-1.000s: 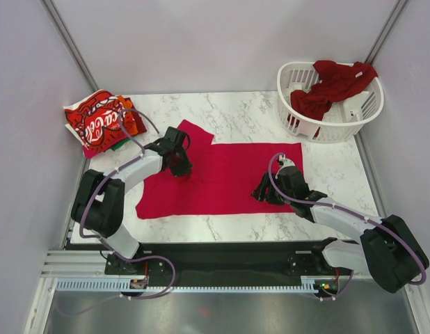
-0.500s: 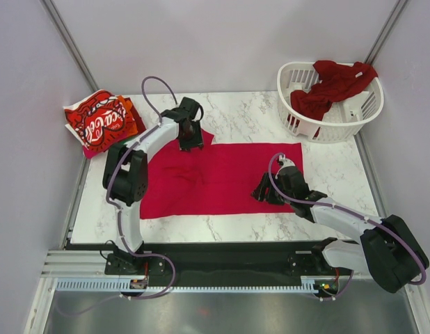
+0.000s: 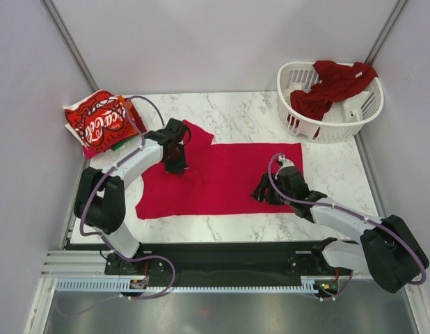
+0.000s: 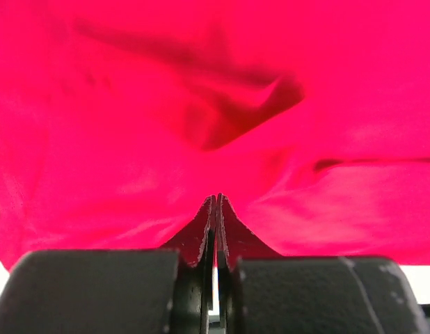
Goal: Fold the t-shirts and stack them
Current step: Fold the tshirt
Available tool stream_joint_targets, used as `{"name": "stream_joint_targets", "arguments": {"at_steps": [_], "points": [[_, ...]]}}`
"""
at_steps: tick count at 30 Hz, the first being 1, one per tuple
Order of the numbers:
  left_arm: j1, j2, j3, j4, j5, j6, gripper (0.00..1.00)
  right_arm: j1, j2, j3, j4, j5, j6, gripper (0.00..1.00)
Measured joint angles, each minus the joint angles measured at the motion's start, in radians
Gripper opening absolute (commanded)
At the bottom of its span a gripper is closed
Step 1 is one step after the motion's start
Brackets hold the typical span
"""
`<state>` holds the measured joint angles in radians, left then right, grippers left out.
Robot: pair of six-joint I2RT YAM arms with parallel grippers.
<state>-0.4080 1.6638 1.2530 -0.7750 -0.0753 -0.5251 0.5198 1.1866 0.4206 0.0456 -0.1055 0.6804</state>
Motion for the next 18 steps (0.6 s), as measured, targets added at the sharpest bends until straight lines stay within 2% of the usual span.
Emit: {"name": "stream_joint_targets", "arguments": {"at_steps": [4, 9, 14, 18], "points": [[-0.017, 0.002, -0.126, 0.002, 0.009, -0.002, 0.02, 0.0, 0.0, 0.0, 0.0, -0.003, 0.0, 0.69], [-0.024, 0.004, -0.173, 0.023, 0.018, -0.002, 0.02, 0.0, 0.0, 0.0, 0.0, -0.003, 0.0, 0.7], [-0.024, 0.051, -0.161, 0.06, 0.003, -0.005, 0.02, 0.0, 0.0, 0.0, 0.0, -0.003, 0.0, 0.7], [-0.023, 0.153, -0.08, 0.069, -0.031, -0.004, 0.03, 0.0, 0.001, 0.0, 0.0, -0.003, 0.0, 0.7]]}}
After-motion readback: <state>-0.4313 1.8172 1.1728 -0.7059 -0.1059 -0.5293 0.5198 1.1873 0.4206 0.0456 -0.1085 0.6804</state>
